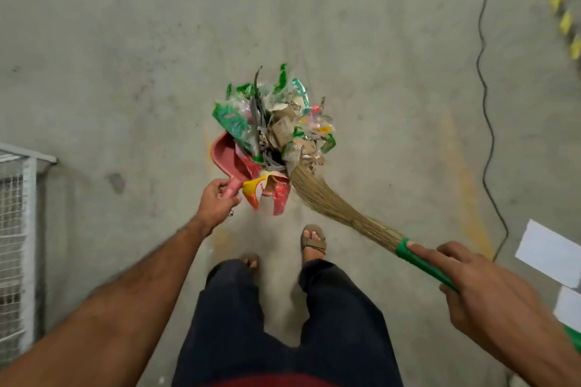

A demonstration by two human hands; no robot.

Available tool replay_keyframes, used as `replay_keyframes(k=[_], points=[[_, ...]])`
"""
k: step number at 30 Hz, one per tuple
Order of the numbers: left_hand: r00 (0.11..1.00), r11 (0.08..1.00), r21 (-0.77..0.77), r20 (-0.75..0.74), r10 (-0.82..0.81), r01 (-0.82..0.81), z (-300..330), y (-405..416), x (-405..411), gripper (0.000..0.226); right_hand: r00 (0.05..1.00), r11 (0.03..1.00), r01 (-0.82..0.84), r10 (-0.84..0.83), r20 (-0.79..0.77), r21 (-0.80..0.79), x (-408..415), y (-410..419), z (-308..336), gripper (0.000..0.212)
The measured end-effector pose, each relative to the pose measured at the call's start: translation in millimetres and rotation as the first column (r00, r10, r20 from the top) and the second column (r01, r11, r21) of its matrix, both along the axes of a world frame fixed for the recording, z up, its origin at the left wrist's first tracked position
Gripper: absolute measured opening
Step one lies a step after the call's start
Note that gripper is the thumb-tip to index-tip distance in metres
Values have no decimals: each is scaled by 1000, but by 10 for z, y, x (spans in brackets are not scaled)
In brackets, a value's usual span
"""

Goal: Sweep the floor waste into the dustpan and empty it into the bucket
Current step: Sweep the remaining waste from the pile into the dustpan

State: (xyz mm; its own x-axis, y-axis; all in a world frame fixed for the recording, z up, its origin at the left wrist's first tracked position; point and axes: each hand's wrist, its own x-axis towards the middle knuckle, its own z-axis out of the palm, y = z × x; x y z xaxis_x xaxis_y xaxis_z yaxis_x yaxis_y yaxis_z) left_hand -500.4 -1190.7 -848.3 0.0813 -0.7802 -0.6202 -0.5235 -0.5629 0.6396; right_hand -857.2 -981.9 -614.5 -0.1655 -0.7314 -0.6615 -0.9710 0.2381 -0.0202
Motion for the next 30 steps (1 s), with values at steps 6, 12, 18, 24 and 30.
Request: replay_keyframes(k=[6,12,18,24,30], points=[[997,998,-34,-54,-57,56,466,119,275,38,995,995,75,-79,-53,-73,543,436,494,71],[972,976,-75,-99,-211,204,864,141,609,39,965,967,222,-237,-109,-127,1296,940,795,71],[905,916,-140,-156,-395,376,1194,203,722,33,911,908,370,-395,-115,-196,2204,1516,1245,68],[767,809,-158,-258,-588,566,1464,645,458,18,795,809,553,-584,-164,-201,2837,2264,1568,71],[607,659,-175,-274,-746,731,1754,1418,92,16,638,664,710,-747,-186,-234,3346,3100,1759,69]])
